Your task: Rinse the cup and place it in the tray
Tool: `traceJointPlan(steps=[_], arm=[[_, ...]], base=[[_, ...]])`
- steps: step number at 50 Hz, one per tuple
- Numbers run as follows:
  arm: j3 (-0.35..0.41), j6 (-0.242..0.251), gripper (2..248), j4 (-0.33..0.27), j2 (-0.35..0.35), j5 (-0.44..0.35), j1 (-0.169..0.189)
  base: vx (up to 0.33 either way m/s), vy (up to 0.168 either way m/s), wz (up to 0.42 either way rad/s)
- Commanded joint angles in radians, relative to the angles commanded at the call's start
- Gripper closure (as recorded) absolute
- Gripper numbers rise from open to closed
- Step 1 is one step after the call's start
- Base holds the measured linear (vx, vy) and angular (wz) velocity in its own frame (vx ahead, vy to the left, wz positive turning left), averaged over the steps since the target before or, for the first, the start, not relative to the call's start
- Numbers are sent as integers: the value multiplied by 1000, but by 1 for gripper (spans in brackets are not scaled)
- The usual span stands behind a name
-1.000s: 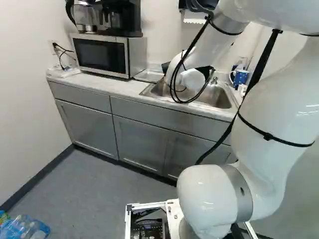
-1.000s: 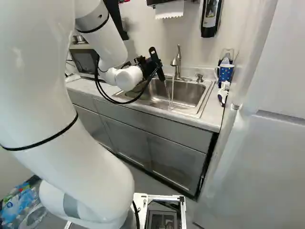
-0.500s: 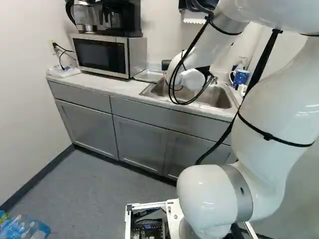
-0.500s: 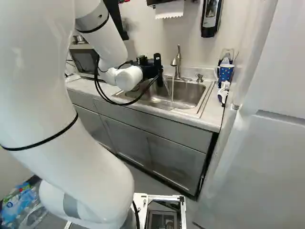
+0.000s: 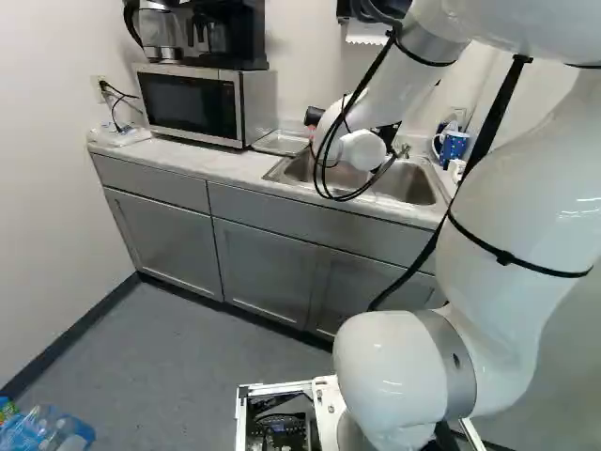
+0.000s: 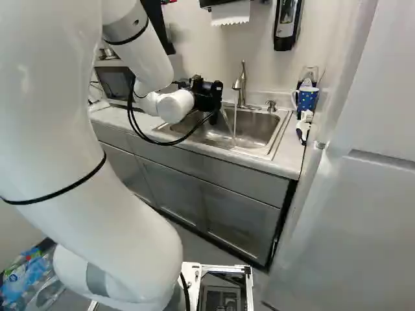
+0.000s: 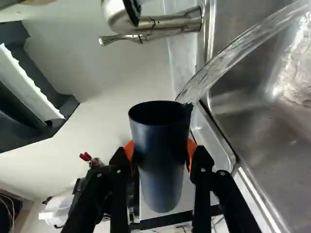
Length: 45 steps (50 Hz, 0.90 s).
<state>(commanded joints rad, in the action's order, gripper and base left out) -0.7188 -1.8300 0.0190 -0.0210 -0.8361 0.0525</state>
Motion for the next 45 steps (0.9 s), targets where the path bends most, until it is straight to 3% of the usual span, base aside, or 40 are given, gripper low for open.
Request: traceJointPlan(steps=[29, 45], arm=[[0, -305, 128, 0, 0, 0, 0], [0, -305, 128, 0, 0, 0, 0]], base=[[0, 0, 0], [0, 0, 0]])
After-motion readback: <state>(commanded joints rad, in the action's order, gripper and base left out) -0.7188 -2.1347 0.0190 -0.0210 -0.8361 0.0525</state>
